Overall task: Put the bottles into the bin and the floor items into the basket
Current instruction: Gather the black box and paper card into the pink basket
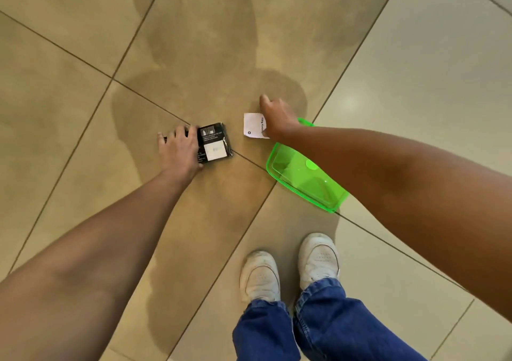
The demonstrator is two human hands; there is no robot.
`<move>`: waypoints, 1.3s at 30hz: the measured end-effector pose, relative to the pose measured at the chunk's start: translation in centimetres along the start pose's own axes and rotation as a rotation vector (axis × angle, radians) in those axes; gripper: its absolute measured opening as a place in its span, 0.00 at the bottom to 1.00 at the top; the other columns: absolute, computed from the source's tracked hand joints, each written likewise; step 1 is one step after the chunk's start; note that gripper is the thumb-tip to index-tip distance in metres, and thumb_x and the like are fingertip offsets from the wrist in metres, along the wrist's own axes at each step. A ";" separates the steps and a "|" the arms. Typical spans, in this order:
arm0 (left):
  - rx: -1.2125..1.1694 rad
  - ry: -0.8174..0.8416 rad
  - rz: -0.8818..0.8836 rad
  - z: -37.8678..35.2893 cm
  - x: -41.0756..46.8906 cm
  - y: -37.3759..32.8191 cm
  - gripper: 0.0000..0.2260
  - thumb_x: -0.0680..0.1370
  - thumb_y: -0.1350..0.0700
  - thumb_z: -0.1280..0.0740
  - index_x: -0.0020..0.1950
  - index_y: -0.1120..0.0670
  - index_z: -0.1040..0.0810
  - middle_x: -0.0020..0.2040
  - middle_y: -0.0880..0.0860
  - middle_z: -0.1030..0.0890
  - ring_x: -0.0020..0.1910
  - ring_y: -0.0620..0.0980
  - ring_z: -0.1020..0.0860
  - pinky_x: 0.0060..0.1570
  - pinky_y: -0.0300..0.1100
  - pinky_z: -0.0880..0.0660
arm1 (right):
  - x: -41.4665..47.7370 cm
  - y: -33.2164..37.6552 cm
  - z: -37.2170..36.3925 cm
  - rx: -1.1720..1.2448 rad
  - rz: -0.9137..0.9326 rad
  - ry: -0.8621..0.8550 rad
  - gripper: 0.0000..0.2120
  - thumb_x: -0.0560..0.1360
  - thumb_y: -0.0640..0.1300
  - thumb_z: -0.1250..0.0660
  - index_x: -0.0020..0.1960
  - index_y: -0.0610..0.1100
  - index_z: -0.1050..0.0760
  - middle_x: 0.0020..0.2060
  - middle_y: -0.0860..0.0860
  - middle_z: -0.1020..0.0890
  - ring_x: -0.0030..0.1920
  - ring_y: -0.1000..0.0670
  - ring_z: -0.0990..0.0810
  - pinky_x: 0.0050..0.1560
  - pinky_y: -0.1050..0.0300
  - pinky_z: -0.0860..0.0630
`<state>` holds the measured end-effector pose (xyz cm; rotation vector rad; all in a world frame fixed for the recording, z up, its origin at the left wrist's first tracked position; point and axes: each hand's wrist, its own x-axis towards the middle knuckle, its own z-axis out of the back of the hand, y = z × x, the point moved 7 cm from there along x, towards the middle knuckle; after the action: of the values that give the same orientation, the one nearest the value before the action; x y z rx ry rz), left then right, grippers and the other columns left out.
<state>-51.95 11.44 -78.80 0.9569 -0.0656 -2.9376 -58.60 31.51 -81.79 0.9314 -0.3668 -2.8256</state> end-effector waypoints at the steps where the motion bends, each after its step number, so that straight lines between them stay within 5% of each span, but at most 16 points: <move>1: -0.007 -0.004 0.012 0.0 -0.4 0.3 0.43 0.64 0.50 0.21 0.73 0.55 0.39 0.66 0.60 0.29 0.65 0.61 0.30 0.70 0.58 0.41 | -0.2 -0.2 0.2 -0.002 -0.002 0.003 0.19 0.69 0.31 0.30 0.58 0.36 0.31 0.53 0.35 0.23 0.55 0.35 0.24 0.46 0.47 0.28; 8: -0.116 -0.094 0.076 2.3 -2.7 0.3 0.38 0.64 0.47 0.22 0.68 0.59 0.34 0.60 0.62 0.26 0.59 0.63 0.26 0.59 0.54 0.32 | -1.5 -1.5 2.5 -0.019 0.037 -0.109 0.09 0.71 0.27 0.39 0.51 0.33 0.25 0.50 0.36 0.25 0.50 0.39 0.24 0.40 0.51 0.34; 12: -0.226 -0.147 0.082 3.8 -3.3 -0.6 0.40 0.64 0.47 0.23 0.70 0.58 0.36 0.61 0.62 0.26 0.59 0.63 0.26 0.58 0.54 0.31 | -3.0 -1.8 3.4 0.228 -0.033 -0.185 0.07 0.69 0.30 0.35 0.46 0.36 0.25 0.42 0.37 0.20 0.43 0.38 0.22 0.39 0.46 0.26; 16: -0.403 -0.146 0.119 6.7 -5.7 -1.4 0.46 0.65 0.44 0.24 0.75 0.61 0.42 0.66 0.62 0.28 0.63 0.63 0.28 0.60 0.54 0.31 | -7.1 -1.2 6.7 0.431 -0.092 -0.283 0.05 0.70 0.33 0.33 0.45 0.38 0.25 0.41 0.40 0.20 0.40 0.43 0.26 0.40 0.49 0.30; 27: -0.743 -0.167 0.107 23.9 -17.3 -2.3 0.40 0.65 0.42 0.24 0.70 0.59 0.35 0.62 0.58 0.27 0.60 0.58 0.26 0.58 0.52 0.26 | -20.9 0.8 26.9 0.521 -0.058 -0.525 0.01 0.71 0.35 0.32 0.41 0.39 0.24 0.34 0.50 0.27 0.35 0.50 0.31 0.34 0.64 0.40; 33: -0.843 -0.225 0.080 35.6 -24.5 -2.6 0.40 0.66 0.42 0.25 0.71 0.58 0.35 0.61 0.57 0.28 0.61 0.55 0.28 0.58 0.48 0.29 | -30.4 3.4 39.1 0.548 0.025 -0.711 0.04 0.71 0.34 0.31 0.40 0.41 0.24 0.33 0.51 0.26 0.34 0.49 0.27 0.36 0.58 0.30; 39: -0.928 -0.328 0.021 46.1 -31.9 -4.2 0.32 0.66 0.45 0.23 0.66 0.55 0.28 0.55 0.55 0.30 0.56 0.55 0.27 0.57 0.46 0.30 | -39.8 5.9 49.0 0.566 0.091 -0.849 0.05 0.72 0.32 0.31 0.41 0.41 0.24 0.36 0.51 0.24 0.34 0.53 0.27 0.39 0.71 0.32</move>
<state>-53.56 18.76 -23.09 0.3173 1.1307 -2.5488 -55.92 43.29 -19.55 -0.3125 -1.2924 -2.9116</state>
